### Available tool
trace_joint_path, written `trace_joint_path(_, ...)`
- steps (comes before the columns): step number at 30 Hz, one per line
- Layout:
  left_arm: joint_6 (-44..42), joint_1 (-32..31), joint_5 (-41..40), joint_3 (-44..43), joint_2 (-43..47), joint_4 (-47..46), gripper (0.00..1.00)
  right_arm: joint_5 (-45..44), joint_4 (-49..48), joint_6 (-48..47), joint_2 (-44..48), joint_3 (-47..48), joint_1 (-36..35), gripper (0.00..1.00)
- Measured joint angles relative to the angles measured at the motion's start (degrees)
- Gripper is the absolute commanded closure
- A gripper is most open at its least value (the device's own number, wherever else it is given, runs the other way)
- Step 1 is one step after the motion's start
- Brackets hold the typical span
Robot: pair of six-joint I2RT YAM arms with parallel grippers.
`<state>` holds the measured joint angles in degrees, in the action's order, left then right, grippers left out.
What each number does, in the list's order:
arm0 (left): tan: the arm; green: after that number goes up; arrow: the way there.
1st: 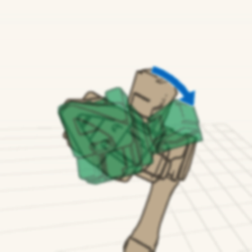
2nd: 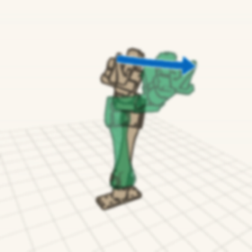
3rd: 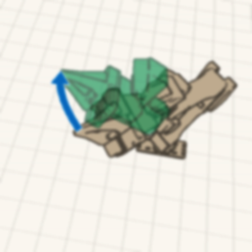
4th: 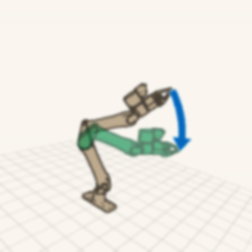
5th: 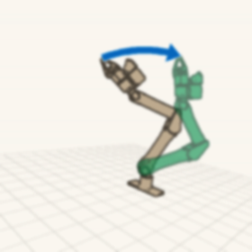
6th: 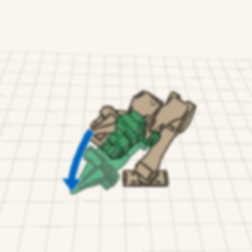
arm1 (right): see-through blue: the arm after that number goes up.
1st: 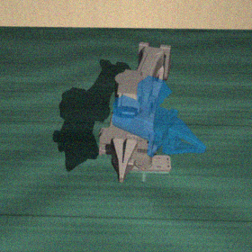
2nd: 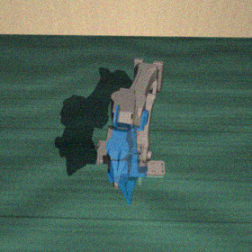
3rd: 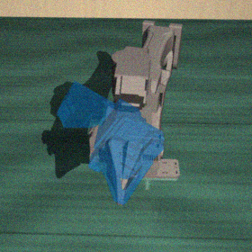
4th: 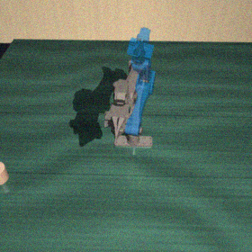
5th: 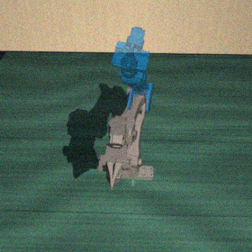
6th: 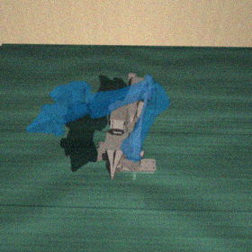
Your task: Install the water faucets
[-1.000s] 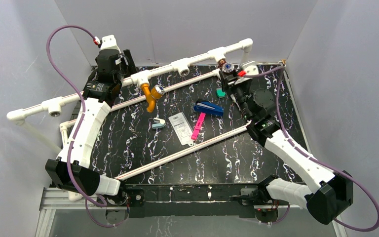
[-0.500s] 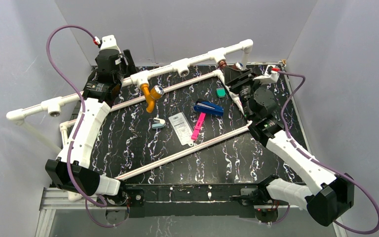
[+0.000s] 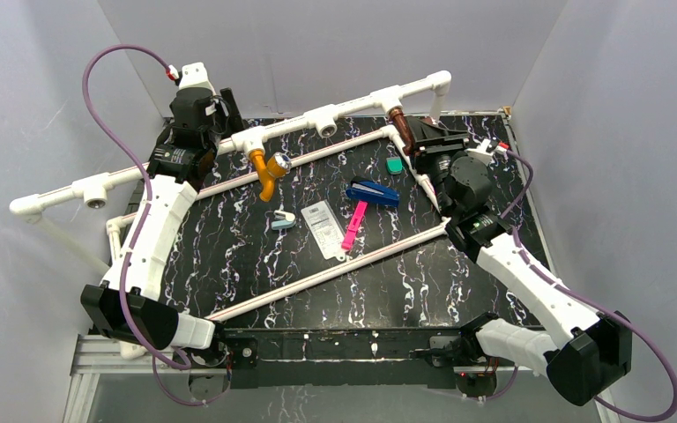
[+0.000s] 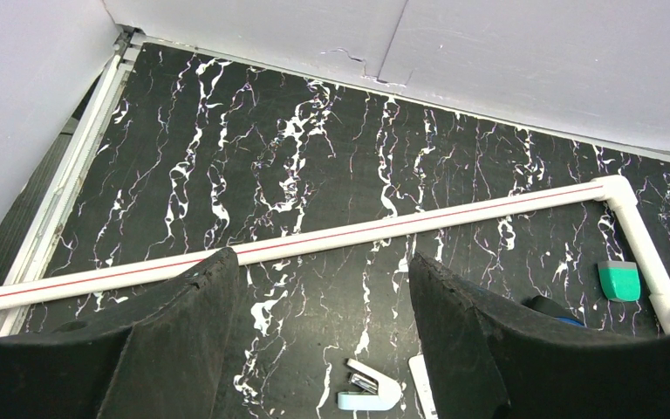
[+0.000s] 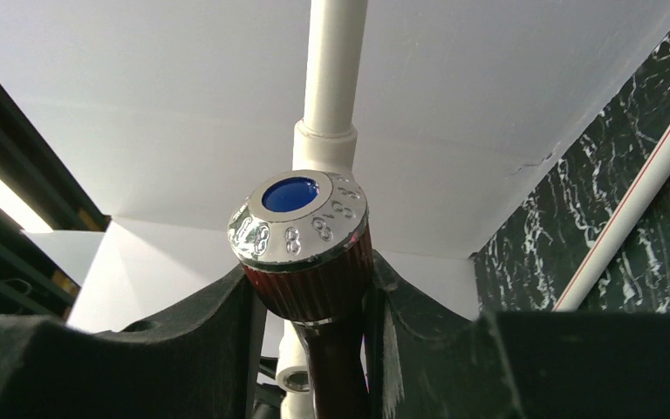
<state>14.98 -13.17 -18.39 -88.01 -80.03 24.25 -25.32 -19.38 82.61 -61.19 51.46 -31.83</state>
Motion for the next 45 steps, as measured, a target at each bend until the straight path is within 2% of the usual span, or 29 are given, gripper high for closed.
trace_joint_path(4, 0.0, 0.0, 0.0, 0.0, 0.0, 0.0, 0.31, -0.1, 1.1, 4.5, 0.2, -0.2, 0.0, 0.74)
trace_joint_path(9, 0.0, 0.0, 0.3, 0.0, 0.2, 0.4, 0.31, 0.0, 3.0, 5.9, 1.4, -0.2, 0.0, 0.38)
trace_joint_path(12, 0.1, -0.2, 0.5, 0.1, 0.3, 0.6, 0.31, 1.9, 5.7, 6.2, 2.3, -0.3, -0.7, 0.24)
trace_joint_path(15, 0.0, -0.2, 0.6, 0.1, 0.3, 0.6, 0.31, 4.1, 7.0, 5.3, 2.7, -0.7, -1.9, 0.16)
trace_joint_path(20, 0.0, -0.2, 0.6, 0.1, 0.3, 0.6, 0.31, 5.7, 8.2, 2.3, 4.2, -0.7, -2.0, 0.09)
trace_joint_path(27, 0.0, -0.2, 0.6, 0.1, 0.3, 0.6, 0.31, 6.3, 11.9, -4.7, 8.9, -0.6, -2.0, 0.07)
trace_joint_path(31, 0.1, -0.2, 0.6, 0.1, 0.3, 0.6, 0.31, 6.5, 17.6, -11.2, 10.0, 1.8, -1.9, 0.07)
trace_joint_path(37, 0.1, -0.2, 0.6, 0.1, 0.3, 0.6, 0.31, 5.9, 26.1, -24.4, 11.9, 6.9, -1.9, 0.07)
trace_joint_path(45, 0.1, -0.2, 0.6, 0.1, 0.3, 0.6, 0.31, 7.8, 30.6, -52.4, 12.9, 11.0, -1.9, 0.06)
